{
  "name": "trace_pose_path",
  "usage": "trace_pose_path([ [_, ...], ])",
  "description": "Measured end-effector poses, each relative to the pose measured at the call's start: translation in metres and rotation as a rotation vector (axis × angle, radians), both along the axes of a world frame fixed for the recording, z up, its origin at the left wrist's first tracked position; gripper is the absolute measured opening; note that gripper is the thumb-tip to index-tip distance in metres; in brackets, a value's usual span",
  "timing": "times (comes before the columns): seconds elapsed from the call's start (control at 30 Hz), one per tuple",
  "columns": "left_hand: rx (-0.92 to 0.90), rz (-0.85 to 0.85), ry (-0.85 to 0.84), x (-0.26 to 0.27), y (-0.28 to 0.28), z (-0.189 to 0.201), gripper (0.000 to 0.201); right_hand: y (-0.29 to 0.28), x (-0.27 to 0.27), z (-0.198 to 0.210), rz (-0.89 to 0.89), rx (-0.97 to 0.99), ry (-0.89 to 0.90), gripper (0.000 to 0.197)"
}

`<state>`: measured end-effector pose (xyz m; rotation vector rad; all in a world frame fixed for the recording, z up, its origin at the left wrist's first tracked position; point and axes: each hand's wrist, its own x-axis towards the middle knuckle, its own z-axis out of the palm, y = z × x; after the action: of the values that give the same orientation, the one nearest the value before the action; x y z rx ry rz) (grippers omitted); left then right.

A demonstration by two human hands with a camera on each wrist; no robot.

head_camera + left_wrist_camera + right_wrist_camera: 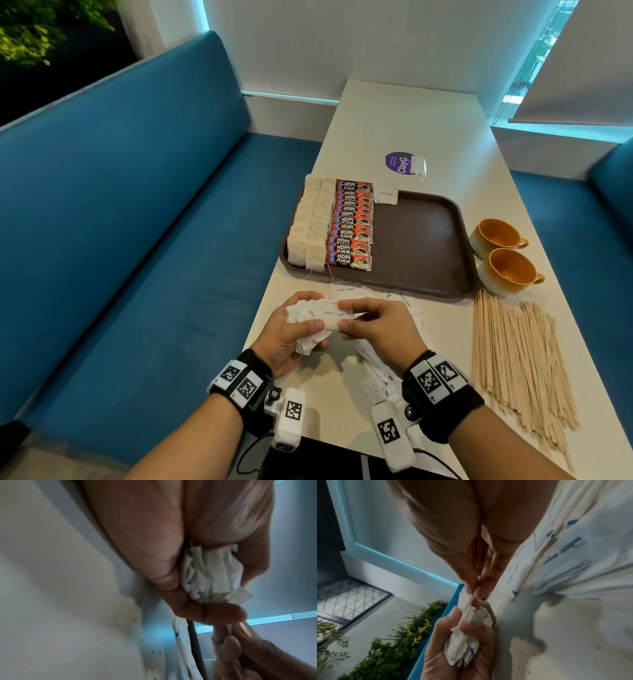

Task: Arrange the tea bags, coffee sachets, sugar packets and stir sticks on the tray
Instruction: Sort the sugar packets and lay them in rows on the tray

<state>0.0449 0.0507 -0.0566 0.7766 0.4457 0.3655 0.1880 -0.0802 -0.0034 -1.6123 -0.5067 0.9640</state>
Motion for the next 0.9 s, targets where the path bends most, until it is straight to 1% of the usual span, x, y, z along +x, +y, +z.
trace_pose_path([
  [0.13, -0.006, 0.007, 0.005, 0.000, 0.000, -0.001, 0.055, 0.000, 0.001, -0.001, 0.030, -0.017, -0.066, 0.031],
  [0.23, -0.030, 0.020, 0.010, 0.001, 0.000, 0.001, 0.054, 0.002, 0.008, 0.001, 0.032, -0.001, -0.075, 0.030],
  [0.3, -0.064, 0.024, 0.002, 0.001, 0.000, 0.002, 0.053, 0.005, 0.017, 0.006, 0.022, 0.025, -0.078, 0.031],
  [0.37, -0.075, 0.013, -0.016, 0.001, 0.001, 0.002, 0.058, 0.008, 0.031, 0.012, 0.002, 0.049, -0.101, 0.030],
  [0.53, -0.083, -0.013, -0.019, -0.001, 0.004, -0.001, 0.058, 0.032, 0.092, 0.030, -0.087, 0.121, -0.146, 0.026],
  [0.63, -0.099, -0.015, -0.010, 0.000, 0.004, 0.001, 0.058, 0.056, 0.141, 0.037, -0.152, 0.111, -0.184, 0.027],
  [0.7, -0.107, -0.015, -0.001, 0.001, 0.004, 0.002, 0.057, 0.075, 0.178, 0.034, -0.183, 0.067, -0.193, 0.026],
  [0.77, -0.112, -0.017, 0.009, 0.002, 0.004, 0.003, 0.056, 0.091, 0.211, 0.025, -0.198, -0.019, -0.232, 0.024],
  [0.9, -0.134, -0.027, 0.013, 0.002, 0.005, 0.004, 0.056, 0.119, 0.253, 0.011, -0.228, -0.100, -0.225, 0.019],
])
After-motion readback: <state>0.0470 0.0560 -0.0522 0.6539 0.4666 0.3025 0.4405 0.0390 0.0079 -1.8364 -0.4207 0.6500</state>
